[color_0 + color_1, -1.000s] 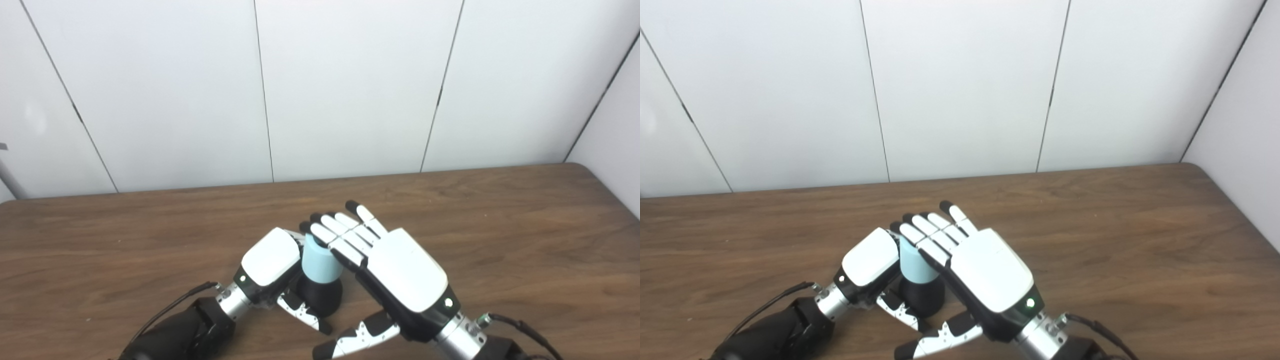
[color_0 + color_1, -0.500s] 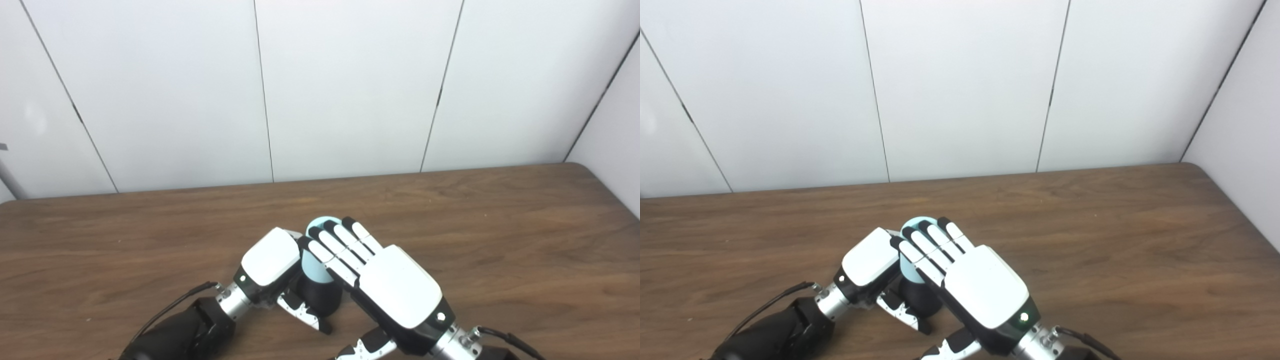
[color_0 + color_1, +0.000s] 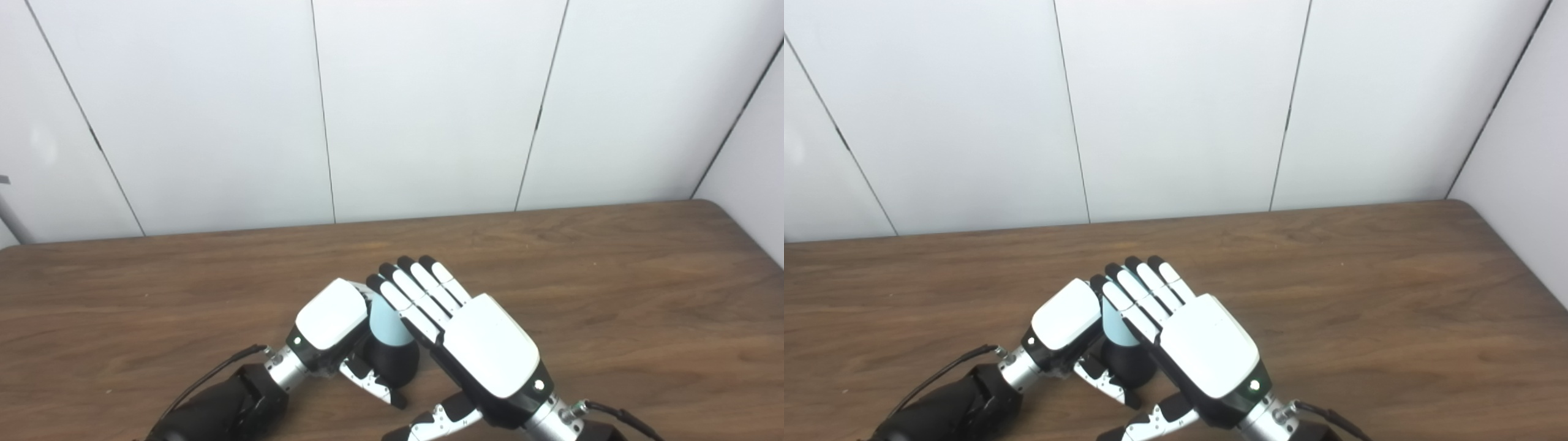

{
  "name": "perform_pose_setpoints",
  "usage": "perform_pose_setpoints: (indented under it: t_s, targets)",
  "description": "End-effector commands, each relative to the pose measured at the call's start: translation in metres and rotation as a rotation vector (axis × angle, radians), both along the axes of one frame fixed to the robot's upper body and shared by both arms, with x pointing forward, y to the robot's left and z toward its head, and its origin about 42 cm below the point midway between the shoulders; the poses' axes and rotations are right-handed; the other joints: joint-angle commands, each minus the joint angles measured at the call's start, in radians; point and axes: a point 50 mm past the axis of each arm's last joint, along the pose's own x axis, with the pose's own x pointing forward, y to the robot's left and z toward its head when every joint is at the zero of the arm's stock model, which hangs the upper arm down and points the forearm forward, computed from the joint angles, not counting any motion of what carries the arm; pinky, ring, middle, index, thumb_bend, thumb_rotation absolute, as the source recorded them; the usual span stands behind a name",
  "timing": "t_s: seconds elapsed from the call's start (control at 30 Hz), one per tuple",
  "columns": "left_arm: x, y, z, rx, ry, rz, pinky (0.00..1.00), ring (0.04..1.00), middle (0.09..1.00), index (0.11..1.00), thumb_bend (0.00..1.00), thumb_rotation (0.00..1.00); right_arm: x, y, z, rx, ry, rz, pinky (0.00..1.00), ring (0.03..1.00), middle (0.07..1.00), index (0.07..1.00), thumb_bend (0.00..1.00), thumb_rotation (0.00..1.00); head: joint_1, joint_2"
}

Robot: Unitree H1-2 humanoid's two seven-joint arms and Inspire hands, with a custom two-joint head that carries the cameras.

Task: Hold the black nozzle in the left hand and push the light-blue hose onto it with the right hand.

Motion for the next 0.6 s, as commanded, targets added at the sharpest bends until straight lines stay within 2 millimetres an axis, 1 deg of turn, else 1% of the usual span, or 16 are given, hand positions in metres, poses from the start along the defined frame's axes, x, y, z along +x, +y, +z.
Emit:
perform_pose_setpoints:
  t_s: [0.0, 0.17, 0.23, 0.27, 0.37, 0.57]
  targets:
    - [-0.0945, -0.0178, -0.1006, 0.009, 0.294, 0.001, 0.38, 0.448, 0.486, 0.488, 0.52, 0.00, 0.0027, 0.0017, 0.0240, 0.115, -0.166, 0.061, 1.00, 1.000, 1.000, 1.000, 0.85, 1.00, -0.001, 0.000]
    - [-0.0944, -0.0177, -0.1012, 0.014, 0.291, -0.001, 0.36, 0.437, 0.484, 0.491, 0.52, 0.00, 0.0048, 0.0019, 0.0243, 0.124, -0.183, 0.050, 1.00, 0.993, 0.993, 1.000, 0.85, 1.00, -0.002, 0.003]
    - [-0.0945, -0.0177, -0.1006, 0.023, 0.289, -0.005, 0.33, 0.416, 0.469, 0.509, 0.52, 0.00, 0.0057, 0.0024, 0.0252, 0.121, -0.182, 0.045, 1.00, 0.972, 0.967, 0.983, 0.84, 1.00, -0.001, 0.004]
    - [-0.0941, -0.0177, -0.1001, 0.032, 0.289, -0.010, 0.33, 0.416, 0.470, 0.508, 0.52, 0.00, 0.0064, 0.0027, 0.0256, 0.109, -0.170, 0.041, 1.00, 0.975, 0.969, 0.986, 0.84, 1.00, -0.001, 0.004]
    - [-0.0933, -0.0174, -0.0989, 0.050, 0.283, -0.020, 0.35, 0.437, 0.484, 0.491, 0.52, 0.00, 0.0072, 0.0038, 0.0258, 0.076, -0.146, 0.027, 1.00, 0.993, 0.989, 0.999, 0.84, 0.99, -0.001, 0.004]
    - [-0.0937, -0.0167, -0.0984, 0.058, 0.277, -0.022, 0.40, 0.478, 0.502, 0.468, 0.52, 0.00, 0.0113, 0.0070, 0.0235, 0.035, -0.130, 0.017, 1.00, 0.949, 0.951, 0.954, 0.85, 0.96, -0.001, 0.004]
